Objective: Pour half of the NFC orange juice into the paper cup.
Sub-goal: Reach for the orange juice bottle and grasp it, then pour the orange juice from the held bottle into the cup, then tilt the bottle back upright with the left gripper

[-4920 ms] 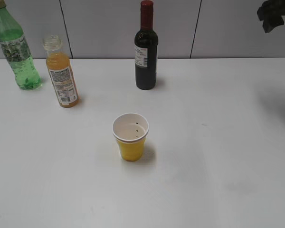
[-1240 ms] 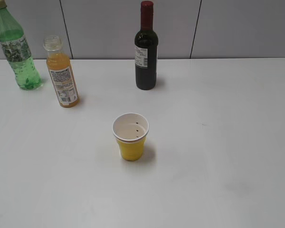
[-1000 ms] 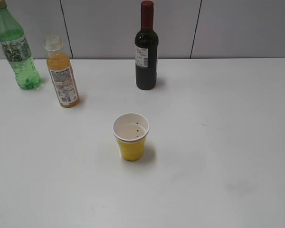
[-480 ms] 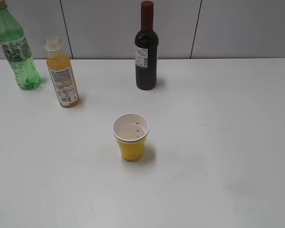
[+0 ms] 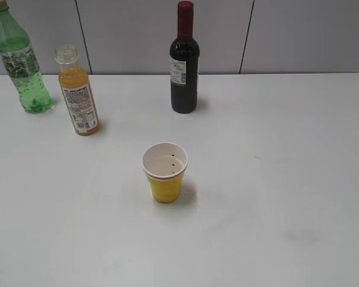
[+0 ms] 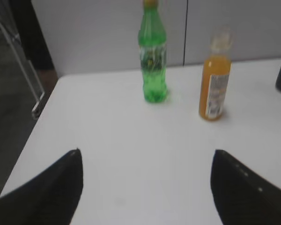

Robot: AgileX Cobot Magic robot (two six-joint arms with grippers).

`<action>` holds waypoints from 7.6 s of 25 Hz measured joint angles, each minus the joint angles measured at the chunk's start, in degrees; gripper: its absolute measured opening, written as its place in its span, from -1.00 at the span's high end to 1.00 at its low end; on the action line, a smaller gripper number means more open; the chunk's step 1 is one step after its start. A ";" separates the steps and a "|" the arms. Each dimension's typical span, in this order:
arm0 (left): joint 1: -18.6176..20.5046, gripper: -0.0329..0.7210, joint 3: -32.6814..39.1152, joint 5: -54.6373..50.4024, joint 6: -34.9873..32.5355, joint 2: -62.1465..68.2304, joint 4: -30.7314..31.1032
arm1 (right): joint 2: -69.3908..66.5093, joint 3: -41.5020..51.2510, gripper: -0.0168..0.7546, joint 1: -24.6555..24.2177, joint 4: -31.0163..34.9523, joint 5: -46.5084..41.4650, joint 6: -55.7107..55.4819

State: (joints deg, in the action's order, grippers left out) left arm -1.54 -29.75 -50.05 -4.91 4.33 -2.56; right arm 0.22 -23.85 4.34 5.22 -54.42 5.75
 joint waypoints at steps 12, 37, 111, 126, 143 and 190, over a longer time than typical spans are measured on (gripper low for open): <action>0.00 -0.75 0.78 38.76 0.00 25.50 -2.88 | 0.00 0.00 -0.41 0.00 0.00 0.07 0.00; -5.96 -0.66 3.84 85.97 0.18 70.70 -0.92 | 0.00 0.00 -0.41 0.00 0.00 0.07 0.00; -6.75 -0.90 -21.51 114.95 7.69 123.88 11.98 | 0.00 0.00 -0.41 0.00 0.05 0.09 0.00; -7.29 -0.86 -22.61 114.95 7.69 125.37 11.24 | 0.00 0.00 -0.41 0.00 0.05 0.09 -0.04; -7.29 -0.32 -22.63 116.07 7.69 125.43 11.98 | 0.00 0.00 -0.41 0.00 0.05 0.09 -0.04; -45.61 -0.32 8.17 116.77 -7.74 102.28 -42.96 | 0.00 0.00 -0.41 0.00 0.05 0.13 -0.05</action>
State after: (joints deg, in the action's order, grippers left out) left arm -47.15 -21.58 66.73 -12.65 106.61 -45.51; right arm 0.22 -23.85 4.34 5.27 -54.28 5.70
